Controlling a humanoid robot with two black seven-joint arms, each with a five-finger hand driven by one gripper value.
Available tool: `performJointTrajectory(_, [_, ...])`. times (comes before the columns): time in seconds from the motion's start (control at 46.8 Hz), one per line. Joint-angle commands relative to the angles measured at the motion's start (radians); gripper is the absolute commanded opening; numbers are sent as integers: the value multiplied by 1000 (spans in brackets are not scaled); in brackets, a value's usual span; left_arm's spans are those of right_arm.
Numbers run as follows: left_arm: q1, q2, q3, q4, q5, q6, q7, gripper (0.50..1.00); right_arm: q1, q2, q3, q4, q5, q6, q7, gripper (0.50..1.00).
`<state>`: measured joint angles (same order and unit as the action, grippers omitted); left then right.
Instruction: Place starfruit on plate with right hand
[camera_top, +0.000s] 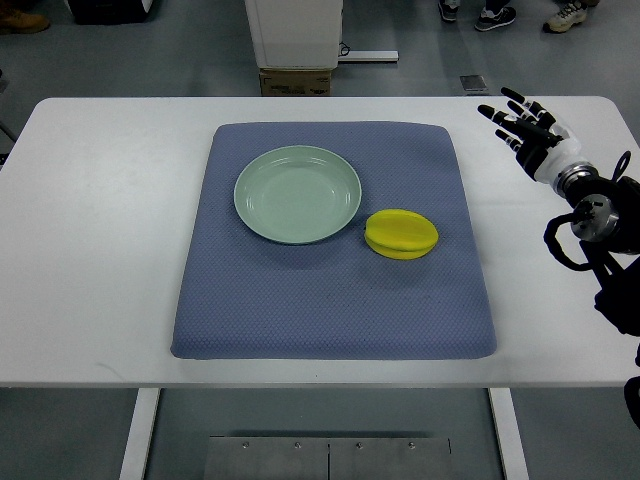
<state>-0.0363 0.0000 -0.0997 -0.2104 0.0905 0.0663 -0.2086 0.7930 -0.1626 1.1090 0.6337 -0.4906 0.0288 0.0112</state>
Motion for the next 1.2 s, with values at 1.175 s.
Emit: performJointTrajectory(1.175, [9, 0, 0, 0, 0, -2, 0, 1000, -3, -21, -1, 0, 17, 11, -3, 1000])
